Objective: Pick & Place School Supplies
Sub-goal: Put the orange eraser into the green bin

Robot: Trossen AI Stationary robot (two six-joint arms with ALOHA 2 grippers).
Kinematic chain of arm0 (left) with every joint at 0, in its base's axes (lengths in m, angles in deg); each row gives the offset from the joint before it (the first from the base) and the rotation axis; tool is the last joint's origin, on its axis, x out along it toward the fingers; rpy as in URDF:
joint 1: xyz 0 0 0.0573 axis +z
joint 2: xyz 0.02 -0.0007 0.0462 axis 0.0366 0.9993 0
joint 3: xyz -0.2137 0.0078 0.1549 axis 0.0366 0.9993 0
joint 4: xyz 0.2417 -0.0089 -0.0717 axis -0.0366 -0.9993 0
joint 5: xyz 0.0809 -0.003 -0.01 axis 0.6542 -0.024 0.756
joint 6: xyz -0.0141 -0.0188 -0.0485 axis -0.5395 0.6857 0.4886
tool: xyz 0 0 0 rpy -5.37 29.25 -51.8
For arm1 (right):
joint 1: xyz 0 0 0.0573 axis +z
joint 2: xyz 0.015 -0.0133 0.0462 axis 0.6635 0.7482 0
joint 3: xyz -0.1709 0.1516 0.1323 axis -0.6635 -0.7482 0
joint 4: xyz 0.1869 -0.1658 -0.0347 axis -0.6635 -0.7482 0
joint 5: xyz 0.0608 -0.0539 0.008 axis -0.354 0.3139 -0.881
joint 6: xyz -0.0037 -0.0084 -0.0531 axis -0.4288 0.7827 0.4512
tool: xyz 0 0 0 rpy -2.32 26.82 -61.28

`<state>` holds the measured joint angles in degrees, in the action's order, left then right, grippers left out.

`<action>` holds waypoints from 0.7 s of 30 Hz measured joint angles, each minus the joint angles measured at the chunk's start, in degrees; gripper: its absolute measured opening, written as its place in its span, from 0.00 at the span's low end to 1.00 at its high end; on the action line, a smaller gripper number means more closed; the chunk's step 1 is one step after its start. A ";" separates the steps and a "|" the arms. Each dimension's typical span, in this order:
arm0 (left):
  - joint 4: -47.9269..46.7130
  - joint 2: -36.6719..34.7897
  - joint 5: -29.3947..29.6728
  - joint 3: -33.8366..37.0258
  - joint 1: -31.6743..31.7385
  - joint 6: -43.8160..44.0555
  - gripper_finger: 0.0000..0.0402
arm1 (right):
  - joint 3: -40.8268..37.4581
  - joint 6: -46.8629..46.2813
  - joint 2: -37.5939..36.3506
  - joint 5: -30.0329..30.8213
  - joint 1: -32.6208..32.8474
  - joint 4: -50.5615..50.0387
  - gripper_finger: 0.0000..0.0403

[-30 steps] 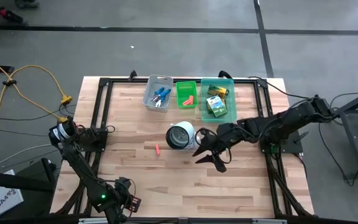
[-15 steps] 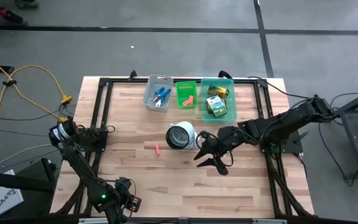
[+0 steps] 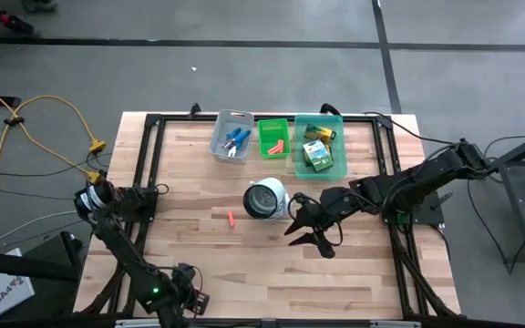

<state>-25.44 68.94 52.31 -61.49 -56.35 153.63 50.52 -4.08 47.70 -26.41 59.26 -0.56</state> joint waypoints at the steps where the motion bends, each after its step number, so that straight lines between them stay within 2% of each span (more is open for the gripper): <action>1: 0.35 0.00 -0.01 0.00 -0.03 -0.23 0.30 | 0.00 0.00 0.00 0.00 0.00 0.00 0.32; 21: 3.36 0.00 2.51 0.02 -0.03 -2.13 0.30 | 0.00 -1.49 0.00 -0.11 0.74 0.00 0.32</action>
<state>-22.07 68.94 54.82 -61.47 -56.38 151.50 50.52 -5.56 47.70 -26.52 60.00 -0.56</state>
